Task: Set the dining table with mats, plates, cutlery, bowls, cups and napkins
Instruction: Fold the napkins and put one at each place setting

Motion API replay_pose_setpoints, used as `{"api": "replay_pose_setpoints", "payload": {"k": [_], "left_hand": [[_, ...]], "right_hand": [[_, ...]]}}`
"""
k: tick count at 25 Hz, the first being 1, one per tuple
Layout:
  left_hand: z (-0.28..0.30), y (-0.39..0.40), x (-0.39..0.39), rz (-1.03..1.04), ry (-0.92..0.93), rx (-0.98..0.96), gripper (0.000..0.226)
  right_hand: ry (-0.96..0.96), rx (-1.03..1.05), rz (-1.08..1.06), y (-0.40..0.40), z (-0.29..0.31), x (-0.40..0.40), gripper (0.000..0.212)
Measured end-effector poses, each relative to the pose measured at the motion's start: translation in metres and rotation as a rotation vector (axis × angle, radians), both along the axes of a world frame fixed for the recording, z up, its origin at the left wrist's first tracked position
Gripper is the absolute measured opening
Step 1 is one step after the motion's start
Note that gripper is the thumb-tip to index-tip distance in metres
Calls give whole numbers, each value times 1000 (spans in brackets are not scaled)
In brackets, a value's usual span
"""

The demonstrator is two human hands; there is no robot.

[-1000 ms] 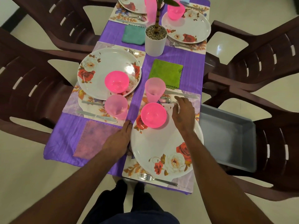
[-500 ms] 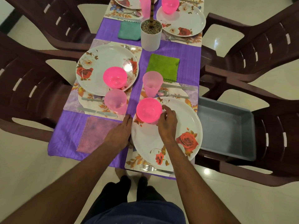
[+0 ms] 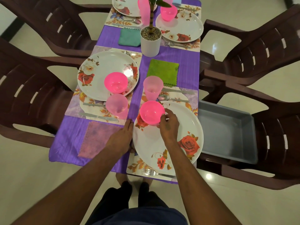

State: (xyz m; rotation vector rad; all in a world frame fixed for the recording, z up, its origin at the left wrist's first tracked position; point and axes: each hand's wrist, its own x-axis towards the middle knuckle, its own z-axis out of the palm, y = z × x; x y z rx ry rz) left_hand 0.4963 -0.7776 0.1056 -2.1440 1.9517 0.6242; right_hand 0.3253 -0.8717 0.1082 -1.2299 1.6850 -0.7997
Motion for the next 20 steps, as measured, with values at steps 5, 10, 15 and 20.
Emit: {"api": "replay_pose_setpoints", "payload": {"k": [5, 10, 15, 20], "left_hand": [[-6, 2, 2, 6, -1, 6, 112], [0, 0, 1, -28, -29, 15, 110], [-3, 2, 2, -18, -26, -5, 103], [-1, 2, 1, -15, -33, 2, 101]], "right_hand": [[175, -77, 34, 0, 11, -5, 41], [538, -415, 320, -46, 44, 9, 52], [830, -403, 513, -71, 60, 24, 48], [807, -412, 479, -68, 57, 19, 48]]}}
